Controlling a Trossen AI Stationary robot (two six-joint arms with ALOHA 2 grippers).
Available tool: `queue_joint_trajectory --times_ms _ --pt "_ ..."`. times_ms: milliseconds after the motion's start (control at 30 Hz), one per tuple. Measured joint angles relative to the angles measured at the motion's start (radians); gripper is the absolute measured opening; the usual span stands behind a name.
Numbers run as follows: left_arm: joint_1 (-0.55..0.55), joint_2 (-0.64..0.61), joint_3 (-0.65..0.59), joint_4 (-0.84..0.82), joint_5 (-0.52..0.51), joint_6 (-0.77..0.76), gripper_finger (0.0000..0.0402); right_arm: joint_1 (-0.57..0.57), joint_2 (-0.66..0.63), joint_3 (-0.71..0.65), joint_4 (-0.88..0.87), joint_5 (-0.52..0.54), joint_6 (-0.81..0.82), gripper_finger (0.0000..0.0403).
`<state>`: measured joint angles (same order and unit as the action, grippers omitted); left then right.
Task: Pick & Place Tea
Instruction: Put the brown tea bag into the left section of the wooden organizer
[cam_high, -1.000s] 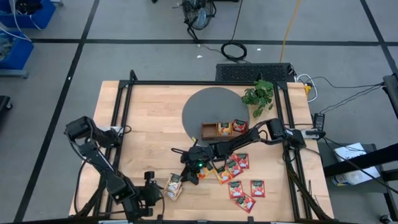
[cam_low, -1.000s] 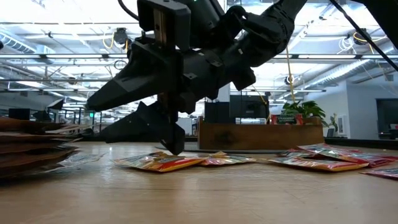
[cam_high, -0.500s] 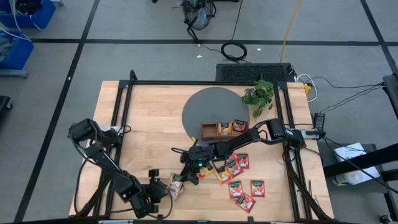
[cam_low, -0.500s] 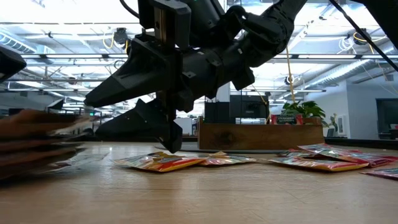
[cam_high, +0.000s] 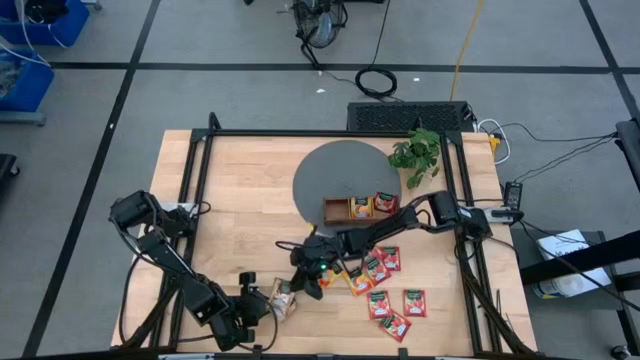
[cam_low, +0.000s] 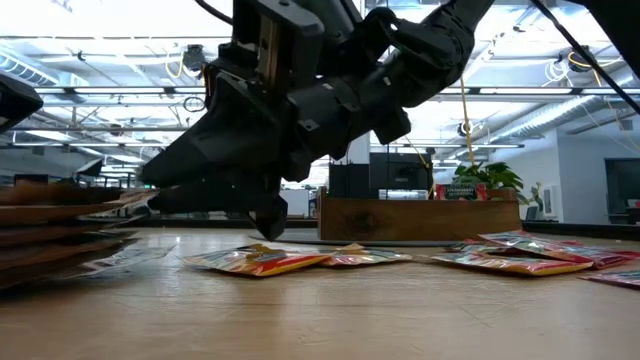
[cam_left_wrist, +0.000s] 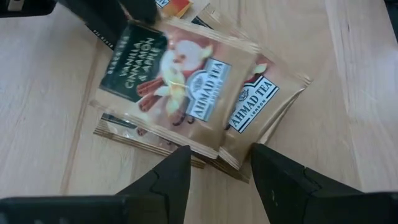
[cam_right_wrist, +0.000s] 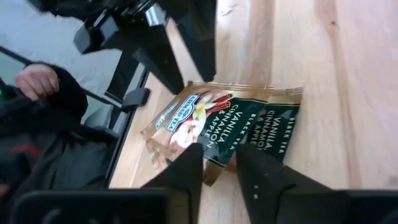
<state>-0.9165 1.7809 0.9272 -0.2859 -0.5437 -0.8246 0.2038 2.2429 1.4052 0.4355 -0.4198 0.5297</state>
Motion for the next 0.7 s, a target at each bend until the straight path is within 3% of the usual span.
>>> queue_joint_trajectory --times_ms 200,467,700 --pt "0.000 0.000 0.000 0.000 -0.007 0.000 0.0172 0.001 0.000 0.000 -0.007 0.000 -0.038 0.0005" --pt "0.000 0.000 0.000 -0.001 -0.012 0.000 0.0172 -0.018 -0.002 0.000 -0.004 0.016 -0.055 0.0001" --pt "0.000 0.000 0.000 -0.004 -0.042 -0.005 0.0172 -0.028 -0.045 -0.002 -0.151 0.027 -0.196 0.0000"
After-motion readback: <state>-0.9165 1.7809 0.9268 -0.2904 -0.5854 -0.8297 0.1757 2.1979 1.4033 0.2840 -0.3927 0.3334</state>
